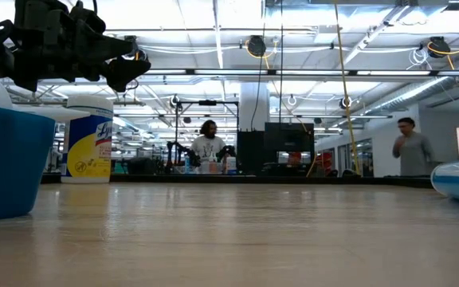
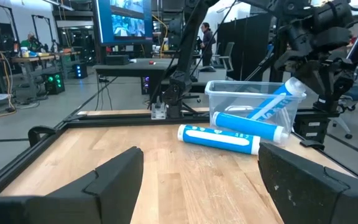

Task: Pick & place silicon tubes, Sealant and Lysol wipes
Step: Put the left blue sealant into the transparent bin

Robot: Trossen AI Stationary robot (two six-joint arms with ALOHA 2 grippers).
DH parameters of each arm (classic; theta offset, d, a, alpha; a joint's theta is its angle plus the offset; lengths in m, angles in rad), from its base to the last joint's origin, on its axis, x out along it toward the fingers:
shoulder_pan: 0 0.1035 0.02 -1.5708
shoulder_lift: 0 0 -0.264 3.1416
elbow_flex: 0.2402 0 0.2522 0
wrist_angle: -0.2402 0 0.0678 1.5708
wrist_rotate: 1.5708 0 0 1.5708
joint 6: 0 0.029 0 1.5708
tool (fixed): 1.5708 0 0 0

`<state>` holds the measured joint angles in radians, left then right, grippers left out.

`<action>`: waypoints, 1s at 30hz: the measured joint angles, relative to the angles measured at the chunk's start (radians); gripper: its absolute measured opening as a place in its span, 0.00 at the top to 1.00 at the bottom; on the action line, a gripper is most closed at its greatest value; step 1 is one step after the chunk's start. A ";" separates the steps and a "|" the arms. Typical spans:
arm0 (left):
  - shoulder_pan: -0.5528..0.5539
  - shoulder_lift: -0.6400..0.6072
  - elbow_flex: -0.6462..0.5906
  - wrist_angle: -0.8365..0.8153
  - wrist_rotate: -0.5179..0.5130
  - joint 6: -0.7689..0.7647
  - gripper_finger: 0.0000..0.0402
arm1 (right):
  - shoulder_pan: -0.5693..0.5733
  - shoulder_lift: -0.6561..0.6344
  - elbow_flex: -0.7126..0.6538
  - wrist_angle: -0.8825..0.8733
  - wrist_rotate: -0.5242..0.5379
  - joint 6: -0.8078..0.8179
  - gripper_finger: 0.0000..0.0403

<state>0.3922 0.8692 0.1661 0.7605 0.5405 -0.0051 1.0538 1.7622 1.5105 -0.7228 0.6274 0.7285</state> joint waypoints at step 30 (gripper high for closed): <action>0.000 0.000 0.000 0.000 0.000 0.000 0.23 | 0.051 0.000 0.039 -0.412 0.023 0.277 1.00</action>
<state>0.3921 0.8695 0.1661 0.7605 0.5407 -0.0048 1.1049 1.7622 1.5497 -1.1347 0.6506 1.0058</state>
